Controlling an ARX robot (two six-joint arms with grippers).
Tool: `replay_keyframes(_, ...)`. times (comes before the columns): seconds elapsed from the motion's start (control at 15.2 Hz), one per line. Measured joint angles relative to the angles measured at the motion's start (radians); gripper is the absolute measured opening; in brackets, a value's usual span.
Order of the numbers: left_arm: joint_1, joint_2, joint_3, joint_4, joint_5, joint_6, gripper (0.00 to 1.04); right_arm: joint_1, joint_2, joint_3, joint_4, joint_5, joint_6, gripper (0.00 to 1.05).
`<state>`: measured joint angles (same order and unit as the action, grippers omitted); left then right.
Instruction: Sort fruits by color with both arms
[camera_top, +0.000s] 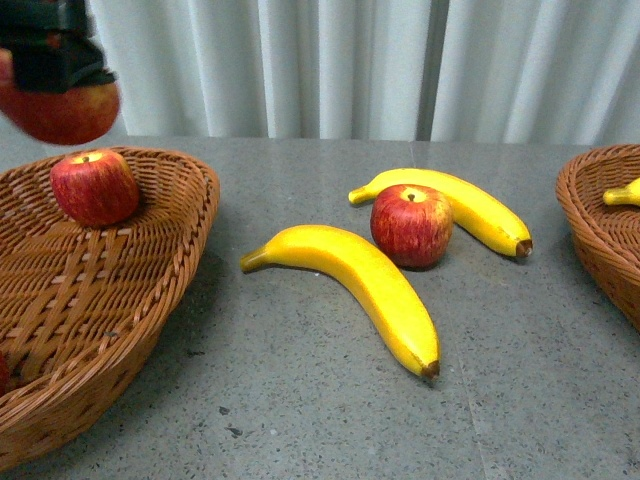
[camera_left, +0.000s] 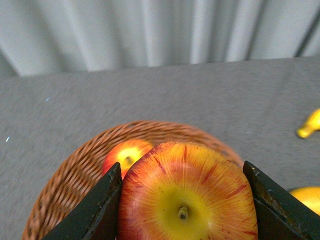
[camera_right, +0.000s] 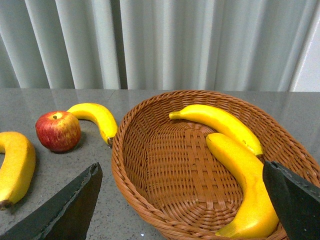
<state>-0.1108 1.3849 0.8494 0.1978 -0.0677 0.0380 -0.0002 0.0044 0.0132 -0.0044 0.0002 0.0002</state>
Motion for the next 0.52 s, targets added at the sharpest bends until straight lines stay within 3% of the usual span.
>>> replay_keyframes(0.2, 0.106, 0.027, -0.041, 0.018, 0.018, -0.102, 0.63, 0.0, 0.0, 0.0, 0.0, 0.0, 0.0, 0.98)
replay_keyframes(0.52, 0.102, 0.066, -0.048, 0.048, 0.074, -0.116, 0.63, 0.0, 0.0, 0.0, 0.0, 0.0, 0.0, 0.98)
